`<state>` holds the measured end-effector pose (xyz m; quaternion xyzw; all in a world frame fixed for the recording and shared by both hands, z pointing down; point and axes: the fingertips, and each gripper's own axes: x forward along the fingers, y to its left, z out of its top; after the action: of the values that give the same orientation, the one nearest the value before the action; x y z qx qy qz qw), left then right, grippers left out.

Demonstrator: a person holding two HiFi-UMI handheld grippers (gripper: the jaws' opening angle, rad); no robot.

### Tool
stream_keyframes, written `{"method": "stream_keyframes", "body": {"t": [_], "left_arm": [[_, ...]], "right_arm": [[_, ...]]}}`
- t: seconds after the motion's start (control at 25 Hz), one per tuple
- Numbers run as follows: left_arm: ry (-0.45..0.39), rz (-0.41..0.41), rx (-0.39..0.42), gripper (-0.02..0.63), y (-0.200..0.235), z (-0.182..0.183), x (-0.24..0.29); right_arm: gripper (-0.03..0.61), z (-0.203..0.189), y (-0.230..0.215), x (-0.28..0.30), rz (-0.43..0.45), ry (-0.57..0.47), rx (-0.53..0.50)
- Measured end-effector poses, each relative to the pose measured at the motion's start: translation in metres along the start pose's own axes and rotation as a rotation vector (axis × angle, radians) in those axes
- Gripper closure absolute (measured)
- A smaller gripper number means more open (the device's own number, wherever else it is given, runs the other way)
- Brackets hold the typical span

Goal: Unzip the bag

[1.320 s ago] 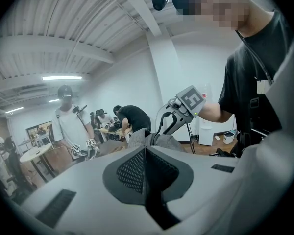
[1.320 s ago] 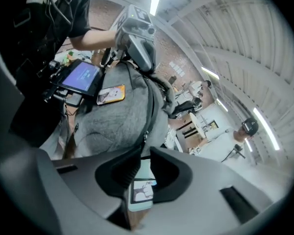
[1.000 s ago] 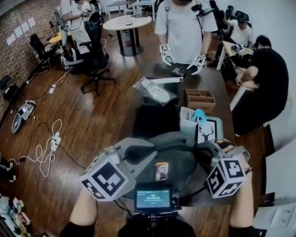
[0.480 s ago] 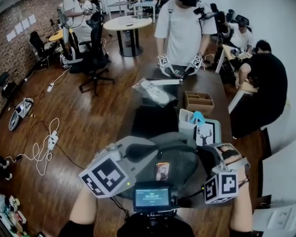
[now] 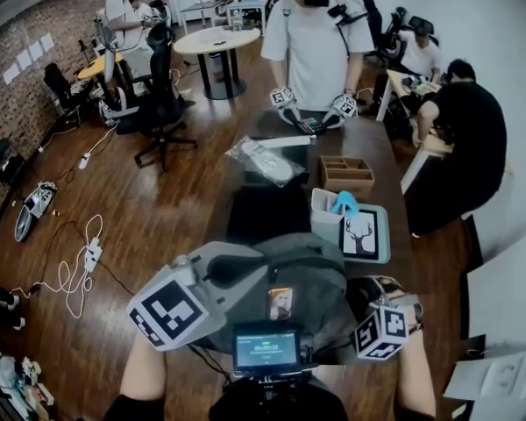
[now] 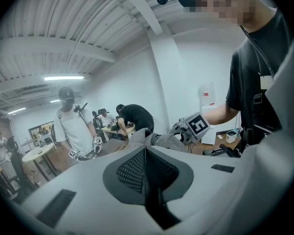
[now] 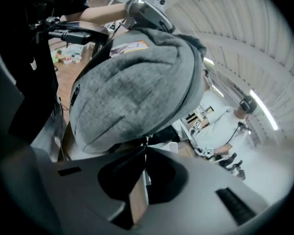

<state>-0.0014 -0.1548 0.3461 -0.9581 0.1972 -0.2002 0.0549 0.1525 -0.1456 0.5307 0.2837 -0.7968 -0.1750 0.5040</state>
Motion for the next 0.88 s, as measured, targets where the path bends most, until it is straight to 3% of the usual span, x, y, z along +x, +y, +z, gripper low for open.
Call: {"method": "stream_keyframes", "body": {"t": [0.24,0.48,0.64,0.88], "left_arm": [[0.001,0.003,-0.004,0.608,-0.002,0.001,-0.005],[0.01,0.005,-0.014,0.609,0.001,0.0,-0.006],[0.002,-0.005,-0.01,0.607,-0.001,0.0,-0.004],[-0.005,-0.01,-0.021,0.608,-0.002,0.002,-0.007]], "right_arm": [[0.552,0.007,0.018,0.007,0.106,-0.237,0.378],[0.552,-0.003,0.021,0.01,-0.024,-0.471,0.663],[0.552,-0.014,0.031,0.016,-0.096,-0.517,0.777],[0.552,-0.013,0.046,0.022,-0.096,-0.537,0.88]]}}
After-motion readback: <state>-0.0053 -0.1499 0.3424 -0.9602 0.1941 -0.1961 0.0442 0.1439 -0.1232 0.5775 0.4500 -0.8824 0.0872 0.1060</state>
